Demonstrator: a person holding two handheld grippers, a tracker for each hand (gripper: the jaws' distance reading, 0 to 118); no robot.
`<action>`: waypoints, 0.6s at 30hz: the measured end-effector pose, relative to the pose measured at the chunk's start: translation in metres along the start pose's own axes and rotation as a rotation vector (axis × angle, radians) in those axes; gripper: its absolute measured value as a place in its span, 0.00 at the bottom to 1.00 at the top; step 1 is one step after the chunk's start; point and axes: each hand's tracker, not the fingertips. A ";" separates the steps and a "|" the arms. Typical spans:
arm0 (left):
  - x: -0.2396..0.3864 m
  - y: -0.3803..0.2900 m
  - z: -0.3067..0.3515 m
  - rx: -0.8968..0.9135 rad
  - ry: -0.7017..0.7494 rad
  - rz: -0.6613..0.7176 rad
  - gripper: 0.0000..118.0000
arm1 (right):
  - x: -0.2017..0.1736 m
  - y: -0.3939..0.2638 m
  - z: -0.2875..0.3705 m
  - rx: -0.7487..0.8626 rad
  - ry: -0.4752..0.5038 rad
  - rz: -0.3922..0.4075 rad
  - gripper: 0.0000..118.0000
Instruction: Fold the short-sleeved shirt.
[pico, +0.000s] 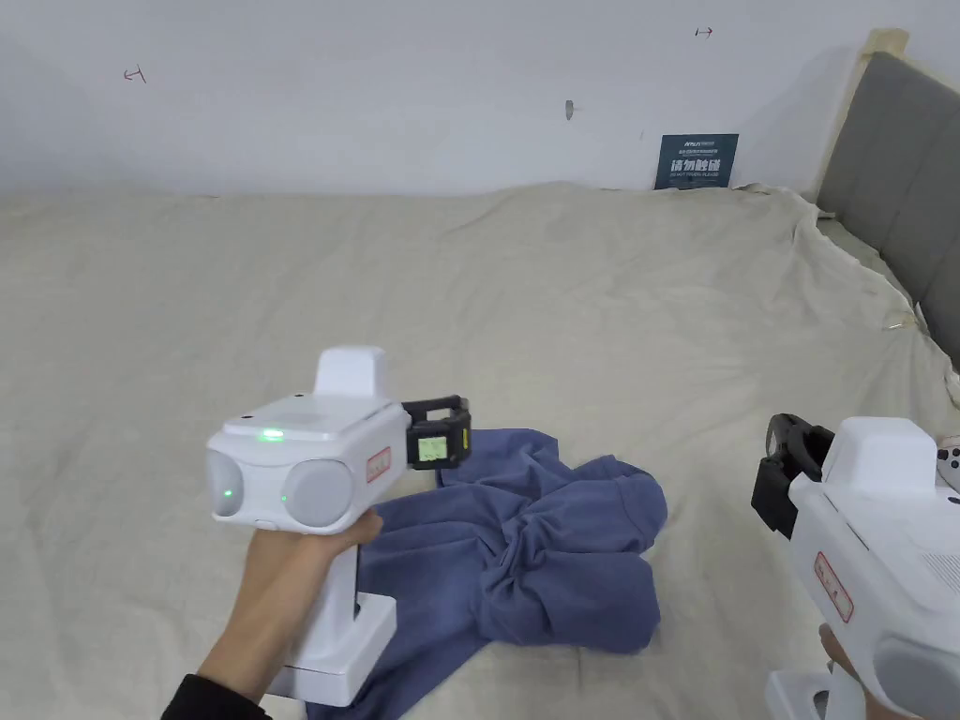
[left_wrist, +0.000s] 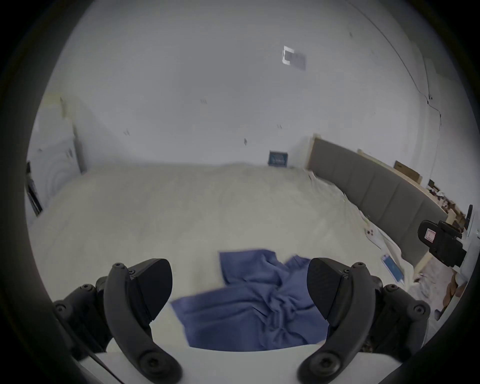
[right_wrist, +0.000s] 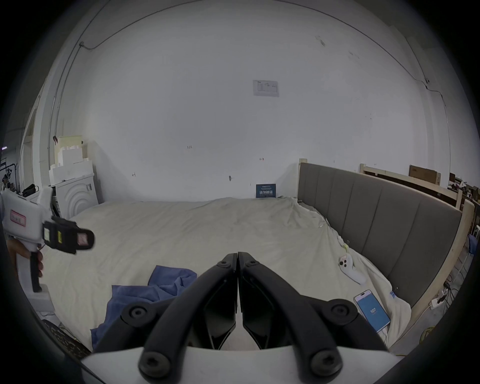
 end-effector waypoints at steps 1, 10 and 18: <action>-0.005 0.002 0.009 0.033 0.032 -0.003 0.92 | -0.002 0.003 0.001 0.008 0.003 0.003 0.00; -0.045 -0.017 0.038 0.240 0.152 -0.047 0.70 | -0.018 0.017 0.007 0.055 0.023 0.014 0.00; -0.047 -0.036 0.043 0.253 0.141 -0.067 0.00 | -0.027 0.014 0.008 0.067 0.035 0.020 0.00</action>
